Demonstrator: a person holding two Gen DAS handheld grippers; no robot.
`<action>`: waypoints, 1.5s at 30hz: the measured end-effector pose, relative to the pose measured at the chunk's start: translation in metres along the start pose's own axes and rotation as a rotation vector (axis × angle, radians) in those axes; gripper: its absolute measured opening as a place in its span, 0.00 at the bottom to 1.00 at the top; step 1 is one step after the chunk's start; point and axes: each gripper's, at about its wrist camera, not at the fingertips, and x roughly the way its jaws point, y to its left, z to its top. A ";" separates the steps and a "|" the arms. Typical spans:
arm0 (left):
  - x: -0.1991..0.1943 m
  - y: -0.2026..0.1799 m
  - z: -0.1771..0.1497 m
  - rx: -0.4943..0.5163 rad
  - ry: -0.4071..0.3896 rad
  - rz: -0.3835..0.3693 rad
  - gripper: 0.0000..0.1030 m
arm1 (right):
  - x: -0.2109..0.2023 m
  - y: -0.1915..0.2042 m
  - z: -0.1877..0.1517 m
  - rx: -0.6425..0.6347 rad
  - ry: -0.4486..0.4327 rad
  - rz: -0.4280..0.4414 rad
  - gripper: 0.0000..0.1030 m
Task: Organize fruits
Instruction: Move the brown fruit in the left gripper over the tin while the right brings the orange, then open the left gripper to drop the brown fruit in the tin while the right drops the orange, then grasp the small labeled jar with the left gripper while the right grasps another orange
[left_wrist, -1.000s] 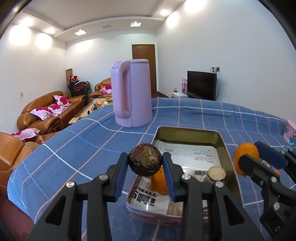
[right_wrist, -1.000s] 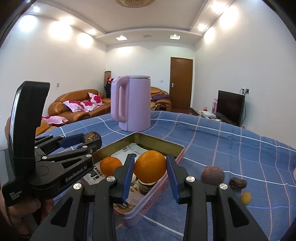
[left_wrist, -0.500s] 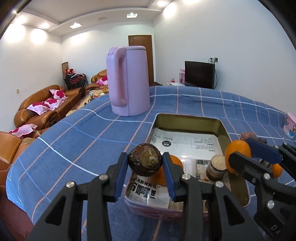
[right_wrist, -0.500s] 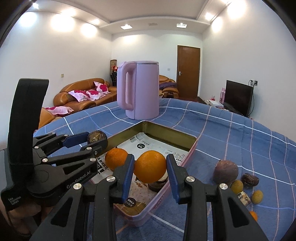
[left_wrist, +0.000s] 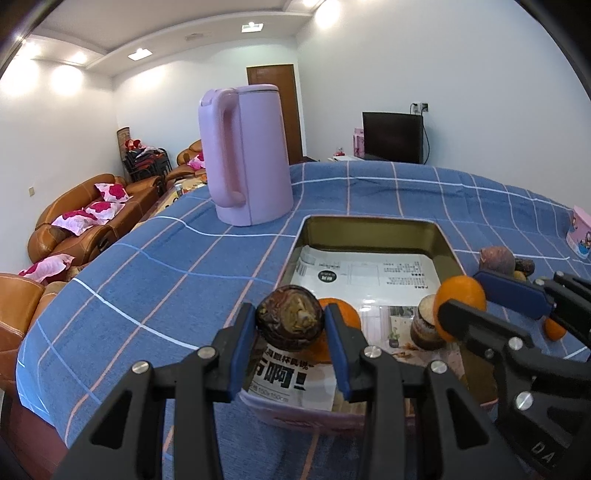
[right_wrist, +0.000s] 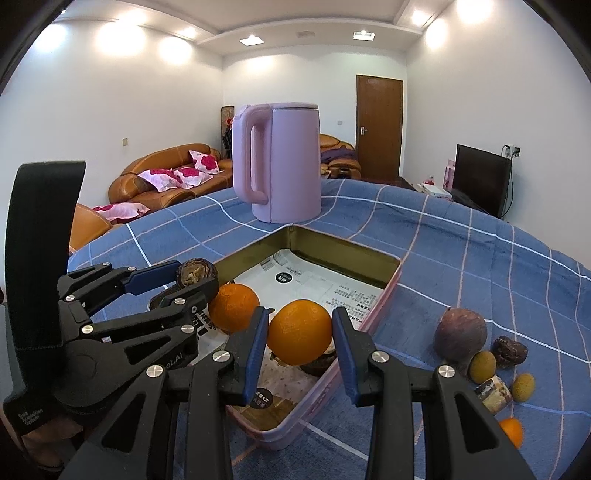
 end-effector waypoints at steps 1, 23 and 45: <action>0.000 -0.001 0.000 0.005 0.002 0.005 0.41 | 0.001 0.000 0.000 -0.003 0.007 0.002 0.37; 0.002 0.005 -0.002 0.012 0.029 0.043 0.69 | 0.009 -0.003 -0.001 0.021 0.058 0.025 0.46; -0.037 -0.046 0.015 0.061 -0.068 -0.049 0.96 | -0.056 -0.066 -0.026 0.076 -0.026 -0.216 0.56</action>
